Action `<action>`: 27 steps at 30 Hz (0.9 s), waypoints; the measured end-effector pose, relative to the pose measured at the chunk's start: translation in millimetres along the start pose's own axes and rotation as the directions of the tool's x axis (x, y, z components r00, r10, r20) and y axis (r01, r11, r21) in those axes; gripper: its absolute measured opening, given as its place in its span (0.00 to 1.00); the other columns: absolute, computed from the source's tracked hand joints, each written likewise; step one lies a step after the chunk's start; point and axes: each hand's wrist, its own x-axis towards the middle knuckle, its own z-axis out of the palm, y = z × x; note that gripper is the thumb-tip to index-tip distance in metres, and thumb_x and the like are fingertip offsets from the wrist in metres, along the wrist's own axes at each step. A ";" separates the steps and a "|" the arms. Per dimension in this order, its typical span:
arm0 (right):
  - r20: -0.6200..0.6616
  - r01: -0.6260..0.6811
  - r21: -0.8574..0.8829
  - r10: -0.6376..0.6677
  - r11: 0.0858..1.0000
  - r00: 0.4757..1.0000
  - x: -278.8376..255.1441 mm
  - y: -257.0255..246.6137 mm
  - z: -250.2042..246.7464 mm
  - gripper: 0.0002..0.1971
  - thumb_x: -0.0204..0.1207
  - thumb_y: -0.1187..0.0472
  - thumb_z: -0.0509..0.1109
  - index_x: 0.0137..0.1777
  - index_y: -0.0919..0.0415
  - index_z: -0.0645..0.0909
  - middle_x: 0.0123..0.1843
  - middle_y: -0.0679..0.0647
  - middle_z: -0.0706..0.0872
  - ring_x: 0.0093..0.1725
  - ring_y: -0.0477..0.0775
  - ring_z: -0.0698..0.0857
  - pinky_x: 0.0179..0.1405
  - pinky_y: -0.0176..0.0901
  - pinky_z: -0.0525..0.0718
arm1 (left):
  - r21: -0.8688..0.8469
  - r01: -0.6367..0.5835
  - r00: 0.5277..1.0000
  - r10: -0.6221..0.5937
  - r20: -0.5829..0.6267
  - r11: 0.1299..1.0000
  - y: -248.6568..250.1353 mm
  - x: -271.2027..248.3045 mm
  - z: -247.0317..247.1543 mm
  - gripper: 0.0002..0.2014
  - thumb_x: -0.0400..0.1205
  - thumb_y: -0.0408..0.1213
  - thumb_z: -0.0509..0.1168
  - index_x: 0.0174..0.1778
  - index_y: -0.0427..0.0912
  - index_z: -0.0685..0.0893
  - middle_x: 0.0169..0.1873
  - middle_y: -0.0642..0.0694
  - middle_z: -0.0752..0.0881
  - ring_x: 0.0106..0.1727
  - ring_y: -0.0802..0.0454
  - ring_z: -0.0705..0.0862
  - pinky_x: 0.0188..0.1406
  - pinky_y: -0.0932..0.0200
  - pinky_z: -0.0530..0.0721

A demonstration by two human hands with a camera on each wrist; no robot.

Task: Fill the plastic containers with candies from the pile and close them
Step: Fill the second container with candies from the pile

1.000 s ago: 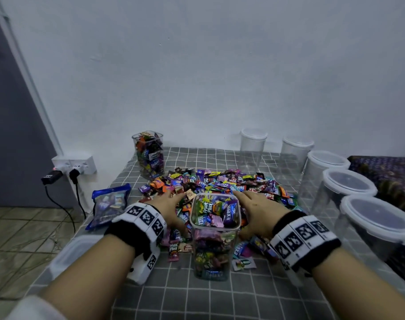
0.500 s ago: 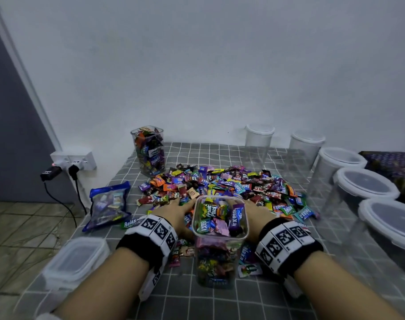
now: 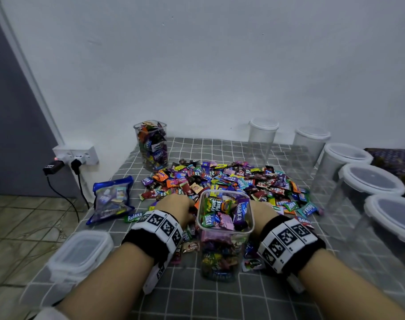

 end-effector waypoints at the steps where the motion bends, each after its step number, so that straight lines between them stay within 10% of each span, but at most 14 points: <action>1: 0.002 0.006 0.016 -0.006 1.000 1.000 -0.6 1.1 -1.3 0.18 0.84 0.56 0.57 0.70 0.60 0.75 0.68 0.58 0.80 0.66 0.57 0.78 0.65 0.47 0.77 | -0.007 0.010 1.000 -0.010 -0.004 1.000 -0.2 0.6 0.6 0.11 0.84 0.43 0.60 0.57 0.46 0.84 0.55 0.43 0.86 0.58 0.43 0.83 0.56 0.53 0.81; 8: -0.034 0.019 0.071 -0.017 0.997 0.999 -11.6 -1.0 -7.6 0.11 0.84 0.59 0.58 0.51 0.63 0.80 0.51 0.57 0.83 0.50 0.53 0.82 0.45 0.38 0.76 | -0.061 0.037 0.998 -0.040 -0.039 0.997 -0.5 0.2 -0.1 0.11 0.84 0.39 0.59 0.55 0.46 0.86 0.54 0.42 0.86 0.57 0.42 0.83 0.54 0.52 0.81; 13: -0.069 0.027 0.109 -0.019 0.994 0.997 -11.3 -0.9 -8.5 0.14 0.84 0.59 0.56 0.60 0.64 0.80 0.60 0.59 0.83 0.58 0.57 0.82 0.53 0.41 0.77 | -0.096 0.020 0.992 -0.031 -0.119 0.995 -3.4 1.1 3.1 0.10 0.83 0.40 0.60 0.54 0.50 0.86 0.53 0.44 0.87 0.56 0.44 0.83 0.51 0.54 0.81; 17: -0.083 -0.026 0.170 0.040 0.985 0.996 -9.9 0.9 -7.5 0.18 0.84 0.64 0.56 0.30 0.60 0.70 0.33 0.52 0.73 0.31 0.46 0.72 0.35 0.37 0.72 | -0.120 0.001 0.976 -0.027 -0.215 0.993 -3.7 -0.7 3.0 0.10 0.83 0.42 0.59 0.55 0.52 0.86 0.53 0.47 0.87 0.57 0.46 0.83 0.45 0.57 0.78; 21: -0.181 0.047 0.185 -0.012 0.982 0.983 -5.2 4.7 -1.9 0.11 0.82 0.59 0.60 0.59 0.58 0.81 0.57 0.55 0.84 0.55 0.57 0.83 0.46 0.40 0.75 | -0.155 -0.017 0.952 -0.031 -0.305 0.988 -4.3 -1.4 4.3 0.10 0.83 0.44 0.61 0.53 0.52 0.86 0.54 0.49 0.86 0.56 0.47 0.83 0.42 0.59 0.74; 27: -0.287 0.064 0.180 -0.010 0.982 0.958 -1.8 9.9 2.9 0.13 0.82 0.59 0.60 0.62 0.60 0.80 0.60 0.57 0.82 0.58 0.58 0.81 0.56 0.45 0.80 | -0.215 -0.052 0.911 -0.042 -0.411 0.975 -5.4 -2.8 5.0 0.09 0.83 0.43 0.60 0.50 0.49 0.86 0.51 0.50 0.86 0.53 0.49 0.82 0.43 0.59 0.75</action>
